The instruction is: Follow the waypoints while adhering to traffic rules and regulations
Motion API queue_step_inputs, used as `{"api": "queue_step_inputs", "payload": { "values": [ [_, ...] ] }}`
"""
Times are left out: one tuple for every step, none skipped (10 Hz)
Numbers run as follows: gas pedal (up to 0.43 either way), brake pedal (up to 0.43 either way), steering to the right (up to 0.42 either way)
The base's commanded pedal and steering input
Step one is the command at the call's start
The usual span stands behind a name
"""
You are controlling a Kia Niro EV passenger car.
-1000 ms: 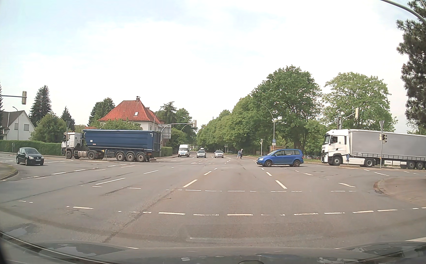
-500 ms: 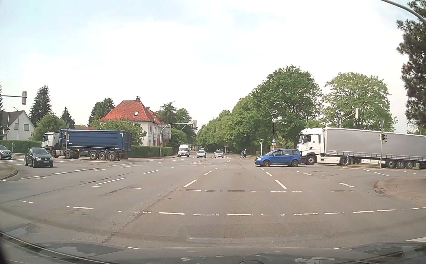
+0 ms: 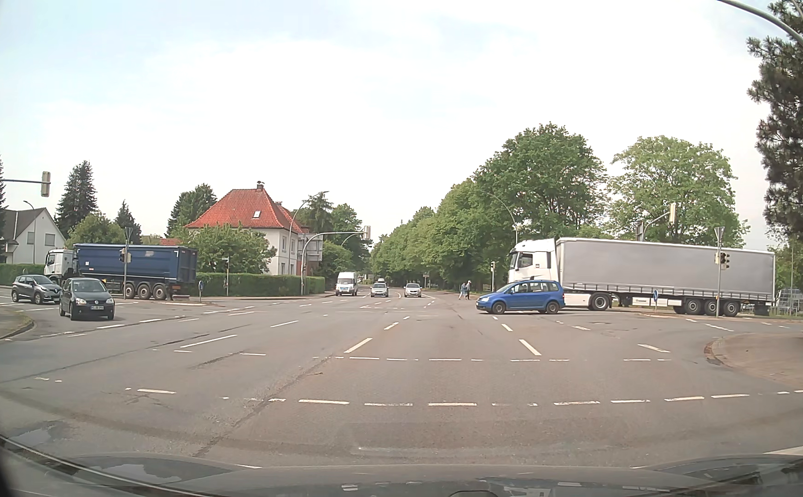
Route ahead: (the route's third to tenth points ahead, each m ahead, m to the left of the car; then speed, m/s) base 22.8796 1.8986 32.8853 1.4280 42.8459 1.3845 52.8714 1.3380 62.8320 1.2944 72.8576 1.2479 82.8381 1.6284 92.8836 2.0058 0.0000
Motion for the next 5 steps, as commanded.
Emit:
{"api": "queue_step_inputs", "payload": {
  "values": [
    [0.0,0.0,0.0],
    [0.0,0.0,0.0],
    [0.0,0.0,0.0],
    [0.0,0.0,0.0],
    [0.0,0.0,0.0]
  ]
}}
